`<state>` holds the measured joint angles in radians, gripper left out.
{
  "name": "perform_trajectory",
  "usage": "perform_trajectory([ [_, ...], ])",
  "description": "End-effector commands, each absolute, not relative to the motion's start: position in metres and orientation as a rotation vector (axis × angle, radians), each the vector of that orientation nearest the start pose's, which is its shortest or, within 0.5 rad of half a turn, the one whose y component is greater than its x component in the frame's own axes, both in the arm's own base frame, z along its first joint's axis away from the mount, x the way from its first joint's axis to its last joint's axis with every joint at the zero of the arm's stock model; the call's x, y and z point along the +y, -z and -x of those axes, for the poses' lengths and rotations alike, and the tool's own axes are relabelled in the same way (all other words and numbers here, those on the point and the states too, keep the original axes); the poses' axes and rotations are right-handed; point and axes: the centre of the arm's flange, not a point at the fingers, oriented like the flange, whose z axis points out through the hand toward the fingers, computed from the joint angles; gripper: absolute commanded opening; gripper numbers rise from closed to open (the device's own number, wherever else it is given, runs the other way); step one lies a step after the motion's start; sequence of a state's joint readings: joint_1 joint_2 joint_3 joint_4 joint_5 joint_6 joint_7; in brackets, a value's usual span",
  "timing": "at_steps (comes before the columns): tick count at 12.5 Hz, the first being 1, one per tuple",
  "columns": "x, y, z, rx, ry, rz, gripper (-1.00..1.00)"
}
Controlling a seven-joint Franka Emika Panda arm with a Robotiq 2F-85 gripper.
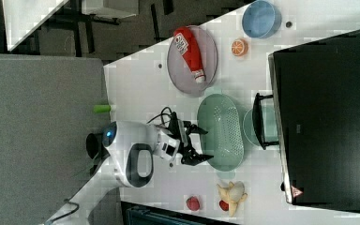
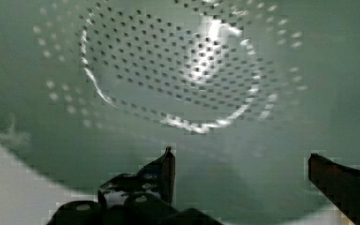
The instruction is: Drag strainer right to left.
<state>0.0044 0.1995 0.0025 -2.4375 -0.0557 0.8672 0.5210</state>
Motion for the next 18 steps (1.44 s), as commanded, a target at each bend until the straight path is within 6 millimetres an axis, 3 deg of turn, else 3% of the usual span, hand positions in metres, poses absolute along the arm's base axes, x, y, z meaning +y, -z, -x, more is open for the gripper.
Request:
perform_trajectory([
  [1, -0.007, -0.233, -0.492, 2.203, -0.049, 2.338, 1.0],
  [4, 0.002, -0.187, -0.485, 2.183, -0.066, 2.359, 1.0],
  [7, 0.018, -0.16, -0.477, 2.163, -0.087, 2.374, 1.0],
  [11, 0.04, -0.154, -0.472, 2.227, -0.097, 2.318, 1.0],
  [15, 0.083, -0.154, -0.467, 2.147, -0.107, 2.384, 1.0],
  [18, 0.119, -0.154, -0.462, 2.189, -0.132, 2.329, 1.0],
])
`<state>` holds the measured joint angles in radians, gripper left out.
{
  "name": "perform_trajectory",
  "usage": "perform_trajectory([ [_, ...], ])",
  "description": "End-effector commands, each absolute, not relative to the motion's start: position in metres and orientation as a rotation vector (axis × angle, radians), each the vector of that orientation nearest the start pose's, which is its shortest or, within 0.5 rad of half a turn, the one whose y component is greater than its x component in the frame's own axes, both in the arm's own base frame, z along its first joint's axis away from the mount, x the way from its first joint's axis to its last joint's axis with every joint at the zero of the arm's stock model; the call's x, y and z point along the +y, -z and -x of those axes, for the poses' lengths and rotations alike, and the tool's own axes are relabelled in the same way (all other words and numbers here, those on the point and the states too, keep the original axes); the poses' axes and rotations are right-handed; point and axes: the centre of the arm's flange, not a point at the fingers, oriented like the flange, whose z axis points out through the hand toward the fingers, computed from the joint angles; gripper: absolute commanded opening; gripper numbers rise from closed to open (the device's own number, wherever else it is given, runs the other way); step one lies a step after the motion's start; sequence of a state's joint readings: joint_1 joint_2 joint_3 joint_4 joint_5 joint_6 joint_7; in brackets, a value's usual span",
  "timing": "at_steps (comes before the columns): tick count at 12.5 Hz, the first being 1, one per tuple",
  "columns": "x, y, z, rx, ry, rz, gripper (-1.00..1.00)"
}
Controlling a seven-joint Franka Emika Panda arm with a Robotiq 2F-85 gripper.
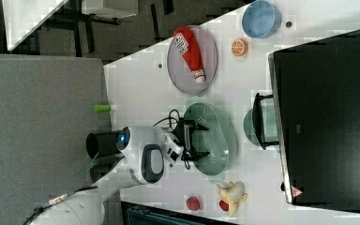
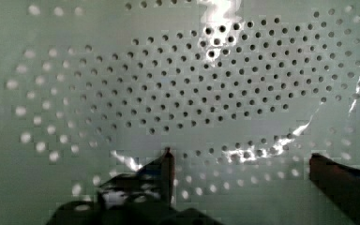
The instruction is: Drag strainer right to left.
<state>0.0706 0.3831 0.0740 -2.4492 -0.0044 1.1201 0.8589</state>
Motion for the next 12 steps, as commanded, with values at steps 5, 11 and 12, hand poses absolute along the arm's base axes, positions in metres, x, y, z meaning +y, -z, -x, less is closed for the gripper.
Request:
perform_trajectory([
  [5, 0.182, -0.151, -0.464, 2.2, -0.185, 2.278, 1.0],
  [11, 0.248, -0.151, -0.471, 2.162, -0.244, 2.271, 1.0],
  [12, 0.258, -0.153, -0.471, 2.172, -0.249, 2.258, 1.0],
])
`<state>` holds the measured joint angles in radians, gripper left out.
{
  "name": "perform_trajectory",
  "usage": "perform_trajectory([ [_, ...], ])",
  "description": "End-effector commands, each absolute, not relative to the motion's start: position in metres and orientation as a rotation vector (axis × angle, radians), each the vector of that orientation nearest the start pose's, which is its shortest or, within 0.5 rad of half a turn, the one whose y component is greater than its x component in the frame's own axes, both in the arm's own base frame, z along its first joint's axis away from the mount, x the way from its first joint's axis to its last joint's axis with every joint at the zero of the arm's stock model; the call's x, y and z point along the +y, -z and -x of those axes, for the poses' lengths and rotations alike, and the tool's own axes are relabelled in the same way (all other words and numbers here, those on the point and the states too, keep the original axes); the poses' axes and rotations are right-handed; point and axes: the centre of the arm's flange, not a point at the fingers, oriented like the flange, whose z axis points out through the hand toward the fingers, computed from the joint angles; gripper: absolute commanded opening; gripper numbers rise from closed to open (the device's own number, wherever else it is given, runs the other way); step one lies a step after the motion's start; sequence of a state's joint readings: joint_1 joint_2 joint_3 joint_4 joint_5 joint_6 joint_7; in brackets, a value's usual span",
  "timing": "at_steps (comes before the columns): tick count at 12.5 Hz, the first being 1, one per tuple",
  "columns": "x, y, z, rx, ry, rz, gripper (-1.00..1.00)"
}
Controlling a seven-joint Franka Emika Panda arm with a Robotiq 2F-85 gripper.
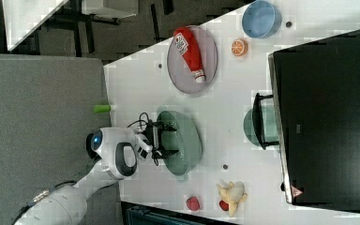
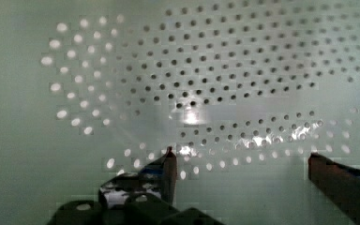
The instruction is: Drag strainer right to left.
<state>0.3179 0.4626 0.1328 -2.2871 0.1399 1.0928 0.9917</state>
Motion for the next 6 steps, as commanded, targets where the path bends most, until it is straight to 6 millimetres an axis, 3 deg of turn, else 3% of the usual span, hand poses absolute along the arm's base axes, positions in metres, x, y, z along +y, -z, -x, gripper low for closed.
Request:
perform_trajectory([
  [1, 0.268, -0.155, -0.472, 2.181, -0.245, 2.24, 1.0],
  [6, 0.311, -0.155, -0.463, 2.188, -0.253, 2.236, 1.0],
])
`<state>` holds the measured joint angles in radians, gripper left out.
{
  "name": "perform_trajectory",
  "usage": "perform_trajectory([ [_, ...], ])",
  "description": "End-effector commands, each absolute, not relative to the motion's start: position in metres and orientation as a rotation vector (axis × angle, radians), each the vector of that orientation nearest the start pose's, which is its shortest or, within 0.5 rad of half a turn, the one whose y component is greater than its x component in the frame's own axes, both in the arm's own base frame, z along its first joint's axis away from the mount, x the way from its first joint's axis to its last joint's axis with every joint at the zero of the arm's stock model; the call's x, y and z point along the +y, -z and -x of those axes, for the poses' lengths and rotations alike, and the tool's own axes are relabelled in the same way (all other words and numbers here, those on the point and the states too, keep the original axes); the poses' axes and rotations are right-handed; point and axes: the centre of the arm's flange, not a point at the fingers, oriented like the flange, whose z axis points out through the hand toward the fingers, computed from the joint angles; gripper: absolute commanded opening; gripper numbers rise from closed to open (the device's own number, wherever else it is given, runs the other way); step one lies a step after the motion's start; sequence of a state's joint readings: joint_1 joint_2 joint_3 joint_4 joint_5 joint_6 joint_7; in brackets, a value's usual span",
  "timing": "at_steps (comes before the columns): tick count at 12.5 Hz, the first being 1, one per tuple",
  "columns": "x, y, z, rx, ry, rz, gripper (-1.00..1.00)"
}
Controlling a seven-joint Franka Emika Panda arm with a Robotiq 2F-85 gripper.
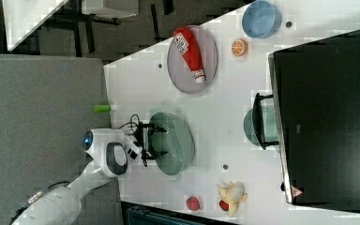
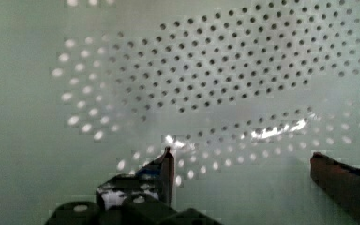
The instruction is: Drag strainer right to left.
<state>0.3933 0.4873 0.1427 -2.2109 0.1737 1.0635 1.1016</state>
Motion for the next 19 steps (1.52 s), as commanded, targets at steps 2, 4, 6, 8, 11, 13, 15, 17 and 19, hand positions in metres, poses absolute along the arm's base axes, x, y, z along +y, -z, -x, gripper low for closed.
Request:
perform_trajectory([
  [2, 0.323, -0.155, -0.461, 2.183, -0.267, 2.232, 1.0],
  [4, 0.335, -0.154, -0.459, 2.183, -0.289, 2.219, 1.0],
  [6, 0.349, -0.154, -0.459, 2.176, -0.308, 2.206, 1.0],
  [8, 0.362, -0.155, -0.458, 2.161, -0.318, 2.2, 1.0],
  [11, 0.383, -0.155, -0.459, 2.172, -0.329, 2.168, 1.0],
  [13, 0.397, -0.153, -0.459, 2.191, -0.343, 2.137, 1.0],
  [15, 0.409, -0.151, -0.46, 2.175, -0.347, 2.139, 1.0],
  [17, 0.42, -0.15, -0.46, 2.156, -0.349, 2.146, 1.0],
  [19, 0.425, -0.151, -0.461, 2.143, -0.346, 2.151, 1.0],
])
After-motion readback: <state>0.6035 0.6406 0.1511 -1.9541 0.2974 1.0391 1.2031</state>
